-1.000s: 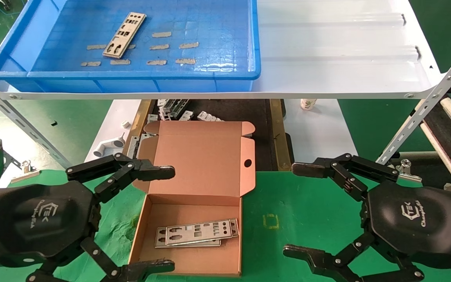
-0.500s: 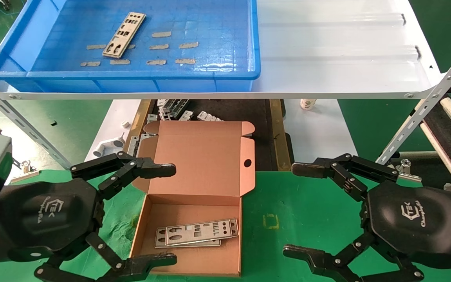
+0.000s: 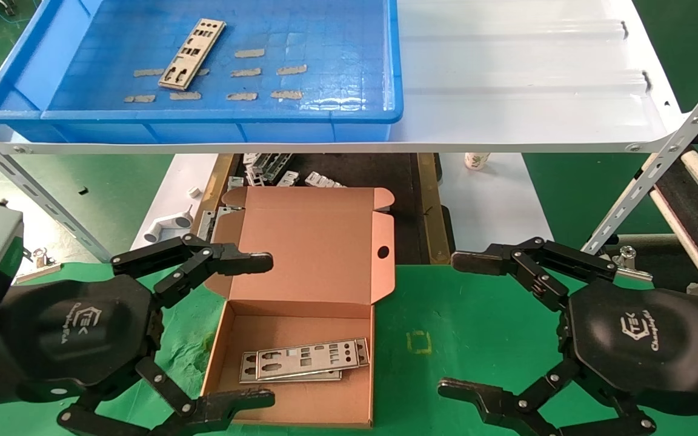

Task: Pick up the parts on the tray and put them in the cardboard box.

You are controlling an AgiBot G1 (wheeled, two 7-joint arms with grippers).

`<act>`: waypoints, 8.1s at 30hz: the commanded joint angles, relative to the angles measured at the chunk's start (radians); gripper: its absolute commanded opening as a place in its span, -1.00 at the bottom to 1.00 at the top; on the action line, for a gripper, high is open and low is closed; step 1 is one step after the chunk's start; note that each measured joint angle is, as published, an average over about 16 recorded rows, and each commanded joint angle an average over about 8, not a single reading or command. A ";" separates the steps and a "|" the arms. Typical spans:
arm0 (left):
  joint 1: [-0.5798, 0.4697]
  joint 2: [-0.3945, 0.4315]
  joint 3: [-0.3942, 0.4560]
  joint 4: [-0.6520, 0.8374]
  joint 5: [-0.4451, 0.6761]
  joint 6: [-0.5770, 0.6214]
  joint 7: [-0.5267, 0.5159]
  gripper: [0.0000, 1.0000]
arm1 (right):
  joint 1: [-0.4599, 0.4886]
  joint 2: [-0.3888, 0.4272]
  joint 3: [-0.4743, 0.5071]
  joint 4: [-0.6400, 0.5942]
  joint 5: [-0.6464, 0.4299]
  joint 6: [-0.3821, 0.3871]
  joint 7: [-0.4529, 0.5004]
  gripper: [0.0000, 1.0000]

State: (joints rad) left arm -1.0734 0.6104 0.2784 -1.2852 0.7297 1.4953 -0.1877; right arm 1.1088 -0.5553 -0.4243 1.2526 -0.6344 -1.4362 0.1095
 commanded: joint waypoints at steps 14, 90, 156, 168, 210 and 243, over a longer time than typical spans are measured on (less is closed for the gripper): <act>-0.001 0.001 0.002 0.002 0.001 0.000 0.001 1.00 | 0.000 0.000 0.000 0.000 0.000 0.000 0.000 1.00; -0.002 0.002 0.003 0.004 0.002 0.000 0.002 1.00 | 0.000 0.000 0.000 0.000 0.000 0.000 0.000 1.00; -0.002 0.002 0.003 0.004 0.002 0.000 0.002 1.00 | 0.000 0.000 0.000 0.000 0.000 0.000 0.000 1.00; -0.002 0.002 0.003 0.004 0.002 0.000 0.002 1.00 | 0.000 0.000 0.000 0.000 0.000 0.000 0.000 1.00; -0.002 0.002 0.003 0.004 0.002 0.000 0.002 1.00 | 0.000 0.000 0.000 0.000 0.000 0.000 0.000 1.00; -0.002 0.002 0.003 0.004 0.002 0.000 0.002 1.00 | 0.000 0.000 0.000 0.000 0.000 0.000 0.000 1.00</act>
State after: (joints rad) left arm -1.0756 0.6123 0.2812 -1.2815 0.7315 1.4954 -0.1860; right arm 1.1088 -0.5553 -0.4243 1.2526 -0.6343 -1.4362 0.1095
